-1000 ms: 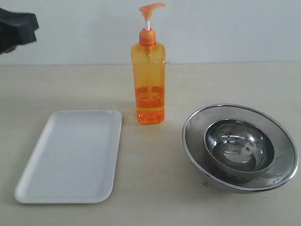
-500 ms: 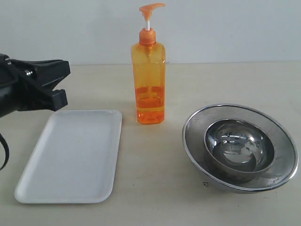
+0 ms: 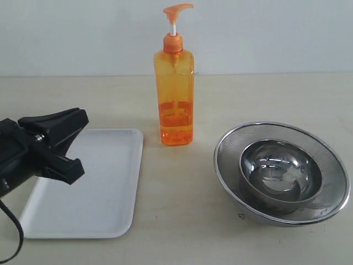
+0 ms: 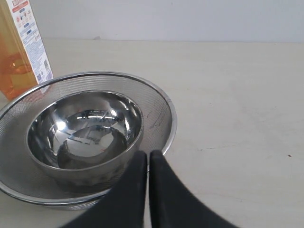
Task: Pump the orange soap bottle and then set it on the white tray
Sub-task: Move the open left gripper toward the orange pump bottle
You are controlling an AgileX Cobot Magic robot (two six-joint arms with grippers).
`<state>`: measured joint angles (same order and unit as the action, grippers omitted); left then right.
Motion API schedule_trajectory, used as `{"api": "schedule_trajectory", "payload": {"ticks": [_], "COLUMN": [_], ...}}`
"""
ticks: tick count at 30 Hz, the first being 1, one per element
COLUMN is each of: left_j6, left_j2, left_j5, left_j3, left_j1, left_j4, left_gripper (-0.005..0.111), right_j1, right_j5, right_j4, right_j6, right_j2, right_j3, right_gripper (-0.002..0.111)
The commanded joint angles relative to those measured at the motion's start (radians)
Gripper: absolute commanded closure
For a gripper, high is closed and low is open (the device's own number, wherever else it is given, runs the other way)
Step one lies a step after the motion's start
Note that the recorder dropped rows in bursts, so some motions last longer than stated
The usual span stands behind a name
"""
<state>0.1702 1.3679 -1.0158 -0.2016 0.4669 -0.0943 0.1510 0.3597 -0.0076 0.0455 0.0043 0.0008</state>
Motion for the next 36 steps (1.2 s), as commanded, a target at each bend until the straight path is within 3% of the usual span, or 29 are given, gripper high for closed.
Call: {"api": "schedule_trajectory", "payload": {"ticks": [1, 10, 19, 21, 23, 29, 31, 36], "left_j6": [-0.077, -0.198, -0.16, -0.141, -0.188, -0.159, -0.117, -0.128], "left_j2": [0.134, 0.417, 0.427, 0.427, 0.43, 0.442, 0.446, 0.487], "left_j5": [-0.205, -0.205, -0.205, -0.114, -0.019, -0.031, -0.026, -0.029], "left_j3": [0.009, -0.153, -0.306, -0.357, -0.408, -0.463, -0.484, -0.522], "left_j1": [0.12, 0.334, 0.36, 0.36, 0.36, 0.36, 0.36, 0.36], "left_j4": [0.147, 0.445, 0.429, 0.398, 0.377, 0.409, 0.42, 0.418], "left_gripper": [0.102, 0.102, 0.102, 0.094, 0.08, 0.032, 0.026, 0.026], "right_j1": [-0.005, -0.005, -0.005, -0.005, -0.005, -0.005, -0.005, -0.005], "right_j5": [-0.004, -0.004, -0.004, -0.004, -0.004, -0.004, -0.004, -0.004], "right_j4": [-0.003, -0.003, -0.003, -0.003, -0.003, -0.003, -0.003, -0.003], "right_j6": [0.001, 0.001, 0.001, 0.001, 0.001, 0.001, 0.001, 0.001], "right_j2": [-0.004, -0.004, -0.004, -0.004, -0.004, -0.004, -0.004, -0.004], "right_j3": [-0.001, -0.001, -0.001, -0.001, -0.001, -0.001, -0.001, -0.001], "right_gripper": [0.109, 0.109, 0.109, 0.109, 0.109, 0.109, 0.109, 0.109]}}
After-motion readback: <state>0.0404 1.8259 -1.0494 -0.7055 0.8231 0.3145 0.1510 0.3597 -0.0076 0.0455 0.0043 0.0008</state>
